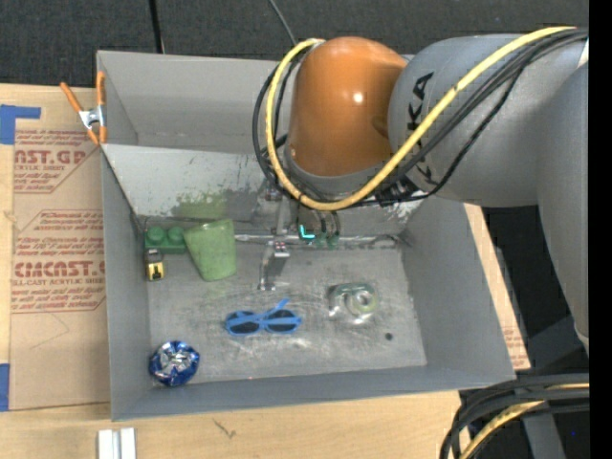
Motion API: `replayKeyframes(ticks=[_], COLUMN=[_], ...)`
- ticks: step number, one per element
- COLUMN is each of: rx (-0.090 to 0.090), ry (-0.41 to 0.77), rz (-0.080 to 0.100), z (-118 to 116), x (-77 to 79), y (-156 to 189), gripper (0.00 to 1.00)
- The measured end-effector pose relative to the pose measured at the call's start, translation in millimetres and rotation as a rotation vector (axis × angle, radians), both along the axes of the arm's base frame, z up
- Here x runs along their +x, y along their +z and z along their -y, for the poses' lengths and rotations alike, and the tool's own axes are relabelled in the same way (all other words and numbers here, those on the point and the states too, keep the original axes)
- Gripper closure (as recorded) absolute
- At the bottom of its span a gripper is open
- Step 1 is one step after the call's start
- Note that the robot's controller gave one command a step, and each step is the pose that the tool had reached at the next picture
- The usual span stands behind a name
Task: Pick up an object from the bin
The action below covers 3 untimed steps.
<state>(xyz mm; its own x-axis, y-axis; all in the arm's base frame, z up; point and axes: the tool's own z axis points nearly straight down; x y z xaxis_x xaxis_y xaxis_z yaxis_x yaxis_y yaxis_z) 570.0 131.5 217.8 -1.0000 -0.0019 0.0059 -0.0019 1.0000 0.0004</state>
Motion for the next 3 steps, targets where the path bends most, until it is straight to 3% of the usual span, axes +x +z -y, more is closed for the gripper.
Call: replayKeyframes(ticks=[1, 2, 3], rx=[0.003, 0.003, 0.002], ry=[0.219, 0.219, 0.391], rz=[0.017, 0.014, 0.015], z=[13, 13, 17], x=[-33.1, -33.0, -55.0], y=[-145, -143, -14], gripper=[0.0, 1.0, 1.0])
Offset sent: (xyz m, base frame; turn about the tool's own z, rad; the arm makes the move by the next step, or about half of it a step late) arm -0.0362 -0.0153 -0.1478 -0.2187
